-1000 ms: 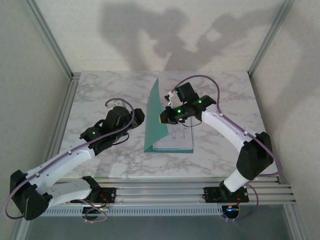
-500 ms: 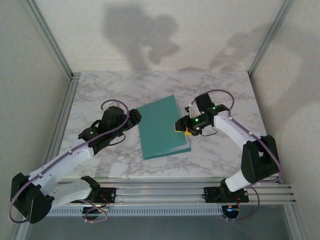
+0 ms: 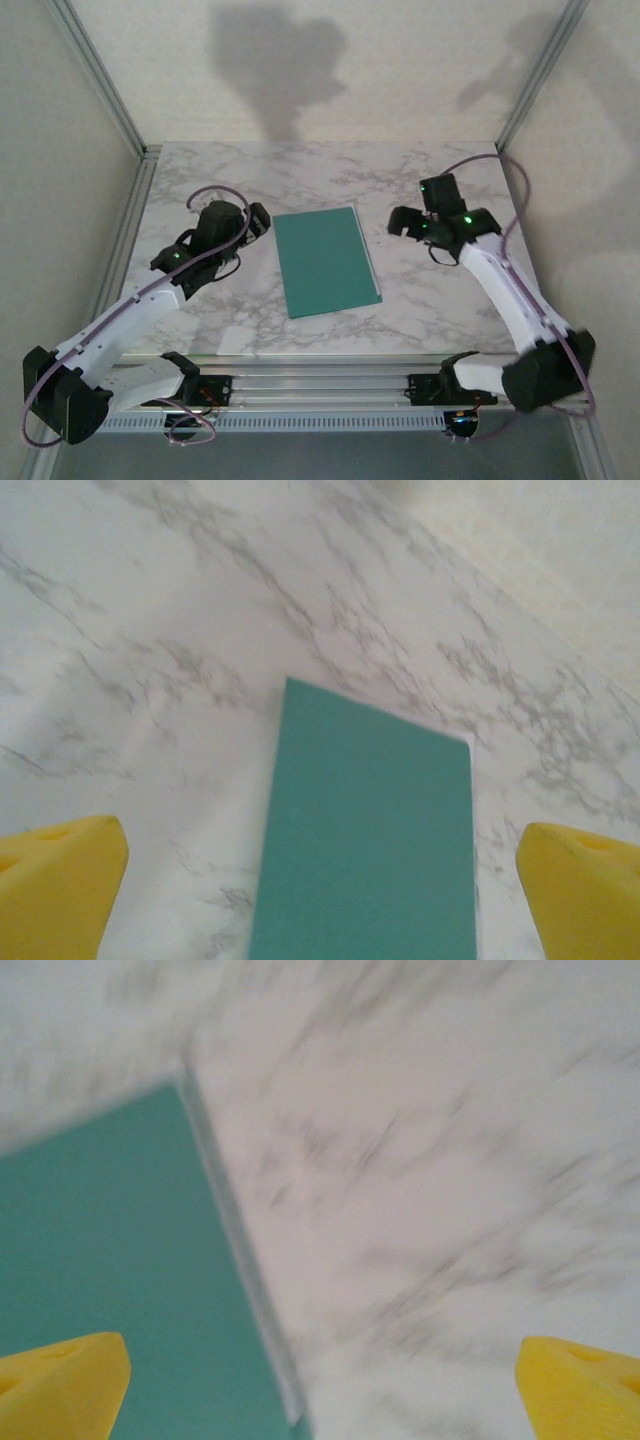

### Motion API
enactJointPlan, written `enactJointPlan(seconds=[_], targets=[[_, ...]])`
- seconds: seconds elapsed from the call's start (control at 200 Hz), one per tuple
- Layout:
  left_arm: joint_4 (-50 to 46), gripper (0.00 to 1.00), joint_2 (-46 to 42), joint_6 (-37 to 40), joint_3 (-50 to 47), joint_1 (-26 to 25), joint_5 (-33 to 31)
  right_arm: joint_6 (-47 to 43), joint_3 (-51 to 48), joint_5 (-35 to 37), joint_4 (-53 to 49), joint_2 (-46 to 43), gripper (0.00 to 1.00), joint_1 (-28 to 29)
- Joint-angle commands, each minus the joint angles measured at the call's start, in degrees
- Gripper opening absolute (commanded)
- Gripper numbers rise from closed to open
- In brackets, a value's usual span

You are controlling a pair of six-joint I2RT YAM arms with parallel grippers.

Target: Put the files into the folder

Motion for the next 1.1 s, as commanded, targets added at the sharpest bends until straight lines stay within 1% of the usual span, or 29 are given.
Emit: enactJointPlan(seconds=[0.0, 0.04, 0.09, 0.135, 0.16, 0.27, 0.345, 0.395, 0.441, 0.526, 0.556, 0.586, 0.611, 0.651, 0.721, 0.761, 0.806, 0.846, 0.886, 0.911, 0.941, 0.976, 1.096], targets=[[-3.4, 1.00, 1.3, 4.0, 2.0, 0.3, -9.7, -8.1, -11.2, 21.0, 16.8, -7.3, 0.99, -1.6], [-3.9, 1.00, 1.7, 3.5, 2.1, 0.4, -11.8, -14.3, -19.2, 22.1, 28.4, -10.0, 0.99, -2.0], [-4.2, 1.00, 2.2, 3.2, 1.9, 0.3, -14.2, -18.9, -27.7, 22.4, 42.6, -11.7, 0.99, -2.8], [-4.3, 1.00, 2.6, 2.6, 1.5, 0.3, -16.1, -24.2, -33.5, 21.2, 51.9, -11.2, 0.99, -3.2], [-4.0, 1.00, 2.7, 2.5, 1.1, 0.3, -16.9, -25.7, -35.6, 21.1, 54.7, -10.4, 0.99, -3.6], [-1.3, 0.99, 2.7, 3.1, -1.5, 0.3, -19.4, -24.2, -38.6, 16.6, 57.2, -5.1, 0.99, -7.2], [0.5, 0.99, 3.0, 4.4, -2.7, 0.4, -19.8, -23.2, -40.8, 13.4, 64.0, -1.3, 0.99, -9.3], [1.6, 1.00, 3.1, 5.0, -3.4, 0.4, -19.6, -22.6, -41.0, 12.6, 67.3, 1.9, 0.99, -10.4], [3.5, 1.00, 3.0, 7.0, -4.5, 0.4, -19.3, -22.2, -40.9, 10.7, 70.3, 5.0, 0.99, -11.8], [4.3, 1.00, 3.0, 7.2, -5.6, 0.6, -20.3, -20.4, -41.4, 6.7, 77.4, 10.3, 0.99, -14.4], [4.5, 1.00, 3.0, 7.5, -5.8, 0.7, -20.7, -20.6, -40.7, 5.7, 77.1, 11.3, 0.99, -14.9], [4.4, 1.00, 3.0, 7.4, -6.1, 0.8, -21.0, -21.2, -40.5, 5.0, 79.5, 12.6, 0.99, -15.4], [4.4, 0.99, 2.9, 7.4, -6.3, 0.8, -21.1, -20.5, -39.6, 4.3, 78.1, 13.4, 0.99, -15.8], [4.6, 1.00, 2.7, 7.4, -6.8, 1.1, -21.3, -20.4, -39.6, 2.9, 79.3, 14.7, 0.99, -16.3], [5.6, 0.99, 2.0, 8.1, -8.2, 1.4, -21.2, -22.2, -42.1, -1.1, 85.1, 15.7, 0.99, -16.5], [5.9, 1.00, 1.4, 8.0, -9.0, 1.5, -21.4, -22.4, -45.7, -1.9, 91.3, 17.1, 0.99, -16.5], [8.4, 1.00, 0.4, 9.4, -10.8, 1.7, -21.3, -22.5, -48.5, -2.3, 98.5, 19.0, 0.99, -16.6], [11.3, 1.00, -0.7, 10.7, -12.9, 1.8, -21.6, -22.4, -48.1, -2.9, 95.4, 18.1, 0.99, -16.6], [14.9, 1.00, -2.0, 12.8, -15.3, 2.1, -22.5, -22.8, -47.1, -2.3, 95.1, 18.8, 0.99, -16.4], [17.0, 0.99, -2.6, 14.3, -16.9, 2.3, -23.4, -22.9, -46.2, -1.8, 92.6, 18.5, 0.99, -16.1], [19.6, 1.00, -3.3, 15.7, -18.8, 3.2, -24.3, -23.3, -46.2, -1.3, 93.5, 18.9, 0.99, -15.7], [22.4, 1.00, -3.9, 17.5, -21.0, 5.1, -23.8, -23.4, -46.1, -0.8, 92.7, 18.8, 0.99, -15.4], [33.8, 1.00, -5.9, 25.8, -28.1, 14.5, -17.4, -23.6, -46.0, -0.6, 93.2, 18.9, 0.99, -15.2]])
